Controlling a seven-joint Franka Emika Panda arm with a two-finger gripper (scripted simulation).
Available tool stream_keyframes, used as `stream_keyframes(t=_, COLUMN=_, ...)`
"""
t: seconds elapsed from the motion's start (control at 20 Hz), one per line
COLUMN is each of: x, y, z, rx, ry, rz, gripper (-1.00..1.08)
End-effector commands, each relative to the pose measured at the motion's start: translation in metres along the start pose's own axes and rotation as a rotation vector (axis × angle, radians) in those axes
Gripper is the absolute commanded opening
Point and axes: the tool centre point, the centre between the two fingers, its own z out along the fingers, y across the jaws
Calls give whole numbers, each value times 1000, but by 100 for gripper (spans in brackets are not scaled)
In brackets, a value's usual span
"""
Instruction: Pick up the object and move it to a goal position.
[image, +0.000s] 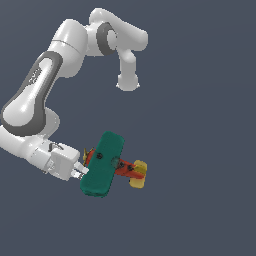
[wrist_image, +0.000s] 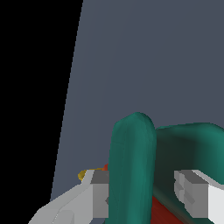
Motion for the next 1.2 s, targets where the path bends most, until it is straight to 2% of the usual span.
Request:
stream_keyframes(t=0.0, x=1, y=1, z=0, rx=7, ry=4, rz=1, gripper=28)
stream_keyframes(t=0.35, x=4, y=6, z=-6, rx=23, ry=24, rz=-3, gripper=28)
stream_keyframes(t=0.7, x=9, y=-4, z=-8, rx=54, ry=40, rz=-1, gripper=28)
stream_keyframes(t=1.15, x=12, y=3, z=-13, rx=78, ry=64, rz=-4, gripper=28)
